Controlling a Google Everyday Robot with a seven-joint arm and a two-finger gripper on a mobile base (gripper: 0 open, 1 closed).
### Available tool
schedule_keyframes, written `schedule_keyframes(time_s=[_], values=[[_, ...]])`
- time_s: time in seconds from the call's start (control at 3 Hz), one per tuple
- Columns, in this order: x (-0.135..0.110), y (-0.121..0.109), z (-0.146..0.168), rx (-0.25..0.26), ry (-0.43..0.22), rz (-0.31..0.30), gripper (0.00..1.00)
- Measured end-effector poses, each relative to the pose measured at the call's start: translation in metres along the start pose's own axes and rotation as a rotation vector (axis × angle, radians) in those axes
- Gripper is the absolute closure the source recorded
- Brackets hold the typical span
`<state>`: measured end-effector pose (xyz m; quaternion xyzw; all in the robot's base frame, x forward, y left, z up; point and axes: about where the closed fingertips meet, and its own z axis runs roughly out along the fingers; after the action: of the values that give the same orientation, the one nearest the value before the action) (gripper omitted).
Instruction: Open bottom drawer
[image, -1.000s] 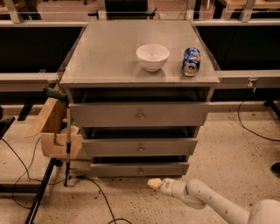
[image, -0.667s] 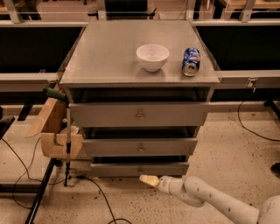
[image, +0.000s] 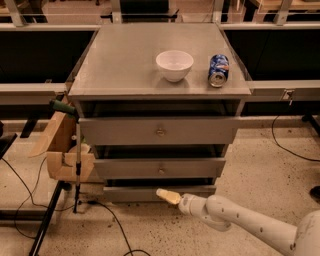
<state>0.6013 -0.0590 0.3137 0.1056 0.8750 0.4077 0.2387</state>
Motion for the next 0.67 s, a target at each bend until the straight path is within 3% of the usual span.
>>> schedule_keyframes(time_s=[0.33, 0.67], values=[[-0.025, -0.004, 0.004, 0.058, -0.057, 0.121, 0.00], [-0.043, -0.006, 0.011, 0.124, -0.047, 0.104, 0.00]])
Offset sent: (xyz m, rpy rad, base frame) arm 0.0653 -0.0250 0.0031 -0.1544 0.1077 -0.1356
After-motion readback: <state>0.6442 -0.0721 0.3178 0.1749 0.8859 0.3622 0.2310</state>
